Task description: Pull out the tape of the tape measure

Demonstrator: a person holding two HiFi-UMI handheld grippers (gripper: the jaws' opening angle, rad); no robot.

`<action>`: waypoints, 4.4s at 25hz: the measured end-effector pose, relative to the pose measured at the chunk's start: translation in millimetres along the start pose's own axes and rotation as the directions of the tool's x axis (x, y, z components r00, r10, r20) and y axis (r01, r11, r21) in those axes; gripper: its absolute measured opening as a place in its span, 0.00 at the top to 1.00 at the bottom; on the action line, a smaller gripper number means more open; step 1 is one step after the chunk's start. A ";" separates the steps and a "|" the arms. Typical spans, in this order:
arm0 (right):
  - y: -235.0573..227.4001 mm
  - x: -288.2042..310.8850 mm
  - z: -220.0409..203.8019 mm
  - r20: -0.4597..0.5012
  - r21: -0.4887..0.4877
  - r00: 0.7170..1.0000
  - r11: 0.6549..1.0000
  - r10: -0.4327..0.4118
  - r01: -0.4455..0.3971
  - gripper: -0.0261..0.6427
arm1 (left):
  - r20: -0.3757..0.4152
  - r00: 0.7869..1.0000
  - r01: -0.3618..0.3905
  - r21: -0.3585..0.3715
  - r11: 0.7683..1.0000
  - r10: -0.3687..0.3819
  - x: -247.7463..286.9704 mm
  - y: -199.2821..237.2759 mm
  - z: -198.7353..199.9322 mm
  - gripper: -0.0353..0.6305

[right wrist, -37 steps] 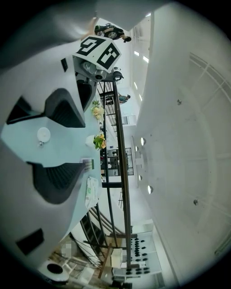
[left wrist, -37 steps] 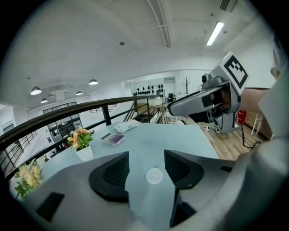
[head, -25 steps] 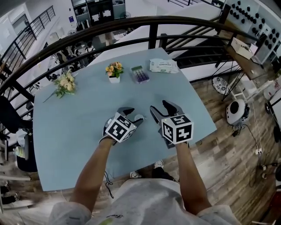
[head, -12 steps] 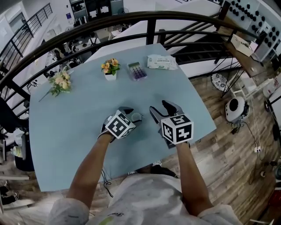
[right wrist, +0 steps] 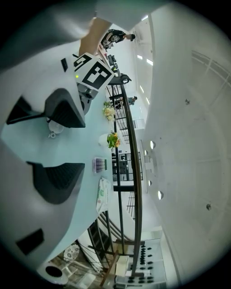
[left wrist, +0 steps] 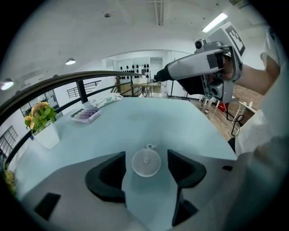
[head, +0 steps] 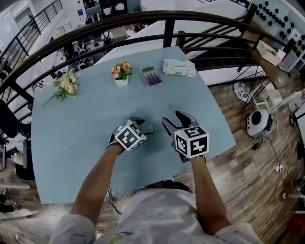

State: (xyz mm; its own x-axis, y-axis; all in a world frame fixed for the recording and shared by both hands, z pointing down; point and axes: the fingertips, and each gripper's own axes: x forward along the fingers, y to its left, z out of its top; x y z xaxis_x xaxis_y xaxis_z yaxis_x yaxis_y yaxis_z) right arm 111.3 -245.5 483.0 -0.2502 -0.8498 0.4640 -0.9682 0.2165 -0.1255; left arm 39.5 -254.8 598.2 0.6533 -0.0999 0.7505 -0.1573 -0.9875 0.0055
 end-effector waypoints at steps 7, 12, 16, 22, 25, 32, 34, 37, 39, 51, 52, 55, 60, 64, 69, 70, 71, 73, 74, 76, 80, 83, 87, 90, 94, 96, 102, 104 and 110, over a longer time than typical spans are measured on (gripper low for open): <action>-6.6 7.2 -5.1 -0.015 0.001 1.000 1.000 0.024 -0.024 0.62 | -0.048 0.999 0.025 -0.016 1.000 -0.026 14.1 -1.3 -8.9 0.52; -10.7 11.2 -5.9 -0.018 0.013 0.999 0.999 0.035 -0.035 0.62 | -0.058 0.997 0.042 -0.034 0.999 -0.044 17.1 -1.6 -11.5 0.53; -11.0 14.6 -6.4 -0.022 0.021 0.999 0.999 0.047 -0.047 0.62 | -0.046 0.998 0.046 -0.051 0.998 -0.048 16.6 0.4 -10.9 0.55; -13.4 18.7 -7.7 -0.035 0.021 0.998 0.999 0.049 -0.048 0.62 | -0.040 0.999 0.019 -0.072 0.997 -0.022 15.9 5.2 -10.7 0.62; -15.2 18.1 -5.1 -0.027 0.029 0.998 0.998 0.053 -0.052 0.62 | -0.042 0.999 0.006 -0.079 0.997 -0.010 15.6 5.0 -9.3 0.63; -11.8 19.7 4.7 0.004 0.046 0.997 0.996 0.079 -0.079 0.62 | -0.036 0.999 -0.045 -0.115 0.992 0.041 4.5 8.9 -8.8 0.63; -8.7 21.0 5.8 0.006 0.054 0.995 0.994 0.098 -0.098 0.62 | -0.023 0.998 -0.065 -0.130 0.989 0.063 -3.4 11.5 -5.0 0.63; -3.5 23.2 8.5 0.014 0.072 0.991 0.989 0.131 -0.132 0.62 | -0.004 0.995 -0.098 -0.150 0.984 0.099 -16.0 16.4 1.1 0.63; -0.4 24.0 10.3 0.020 0.084 0.989 0.985 0.150 -0.151 0.62 | 0.007 0.993 -0.119 -0.164 0.979 0.122 -25.3 18.7 4.2 0.63; 29.3 32.2 23.4 0.055 0.156 0.960 0.947 0.274 -0.279 0.62 | 0.064 0.969 -0.218 -0.221 0.951 0.237 -76.2 27.7 18.2 0.63; 32.7 32.8 24.7 0.060 0.163 0.957 0.943 0.285 -0.291 0.62 | 0.068 0.966 -0.227 -0.223 0.948 0.248 -80.6 28.7 19.1 0.63; 43.1 34.8 28.0 0.075 0.195 0.944 0.924 0.322 -0.330 0.62 | 0.079 0.957 -0.253 -0.232 0.939 0.278 -93.8 32.0 23.3 0.63; 55.8 36.5 31.9 0.109 0.281 0.915 0.871 0.387 -0.402 0.62 | 0.092 0.947 -0.279 -0.243 0.929 0.309 -111.2 33.8 31.0 0.63; 63.7 37.5 35.6 0.150 0.365 0.894 0.816 0.423 -0.447 0.62 | 0.097 0.943 -0.283 -0.266 0.922 0.317 -123.9 32.9 35.9 0.63; 77.5 37.8 38.8 0.206 0.455 0.851 0.722 0.484 -0.521 0.64 | 0.092 0.941 -0.287 -0.290 0.913 0.325 -135.4 29.4 37.6 0.63; 79.8 37.8 39.7 0.217 0.472 0.841 0.701 0.495 -0.534 0.66 | 0.089 0.940 -0.290 -0.292 0.911 0.328 -137.0 28.8 38.1 0.63; 81.9 38.0 40.4 0.227 0.487 0.833 0.682 0.504 -0.545 0.68 | 0.086 0.940 -0.292 -0.294 0.910 0.329 -138.3 27.9 38.5 0.63; 86.2 38.5 41.1 0.239 0.510 0.822 0.653 0.517 -0.559 0.68 | 0.083 0.941 -0.291 -0.295 0.910 0.328 -140.2 25.6 39.2 0.63; 88.4 38.6 41.6 0.245 0.520 0.818 0.641 0.521 -0.564 0.68 | 0.082 0.941 -0.291 -0.295 0.910 0.328 -141.3 24.4 39.4 0.63; 91.9 38.4 43.5 0.263 0.543 0.807 0.610 0.529 -0.577 0.72 | 0.084 0.940 -0.293 -0.297 0.909 0.330 -144.0 22.8 40.3 0.63; 97.7 36.8 47.2 0.306 0.607 0.775 0.513 0.554 -0.606 0.76 | 0.092 0.937 -0.297 -0.300 0.907 0.337 -148.0 20.2 45.0 0.63; 99.3 34.7 47.0 0.331 0.633 0.766 0.471 0.552 -0.614 0.80 | 0.089 0.935 -0.302 -0.299 0.905 0.342 -149.1 18.0 45.6 0.63; 97.8 35.4 40.9 0.323 0.644 0.776 0.475 0.541 -0.600 0.85 | 0.091 0.936 -0.299 -0.298 0.907 0.339 -147.6 14.3 44.9 0.63; 97.9 35.7 36.9 0.311 0.646 0.784 0.485 0.538 -0.589 0.85 | 0.091 0.938 -0.296 -0.293 0.909 0.334 -145.1 11.0 45.6 0.63; 96.8 35.0 35.4 0.309 0.644 0.790 0.495 0.530 -0.584 0.91 | 0.089 0.939 -0.295 -0.289 0.911 0.332 -144.0 9.1 46.0 0.63; 95.7 34.6 34.5 0.308 0.643 0.792 0.498 0.527 -0.582 0.92 | 0.086 0.940 -0.295 -0.286 0.912 0.331 -142.8 8.3 46.3 0.63; 91.8 34.4 35.4 0.319 0.635 0.787 0.497 0.528 -0.591 0.93 | 0.088 0.940 -0.295 -0.277 0.914 0.330 -139.5 9.4 49.4 0.63; 90.7 34.5 34.2 0.315 0.631 0.792 0.508 0.524 -0.587 0.93 | 0.080 0.941 -0.299 -0.269 0.916 0.330 -138.6 9.3 48.5 0.63; 83.8 34.4 33.6 0.305 0.622 0.804 0.533 0.510 -0.574 0.93 | 0.079 0.944 -0.289 -0.269 0.919 0.320 -138.4 10.7 46.2 0.63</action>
State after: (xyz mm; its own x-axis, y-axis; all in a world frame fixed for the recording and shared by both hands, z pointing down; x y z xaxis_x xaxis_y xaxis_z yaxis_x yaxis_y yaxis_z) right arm 21.8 -272.7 459.0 -0.6933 -0.7195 0.0416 -0.3685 0.3043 -0.8784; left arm -18.3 -257.2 463.9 0.6252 -0.4197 0.6580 -0.5323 -0.8459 -0.0337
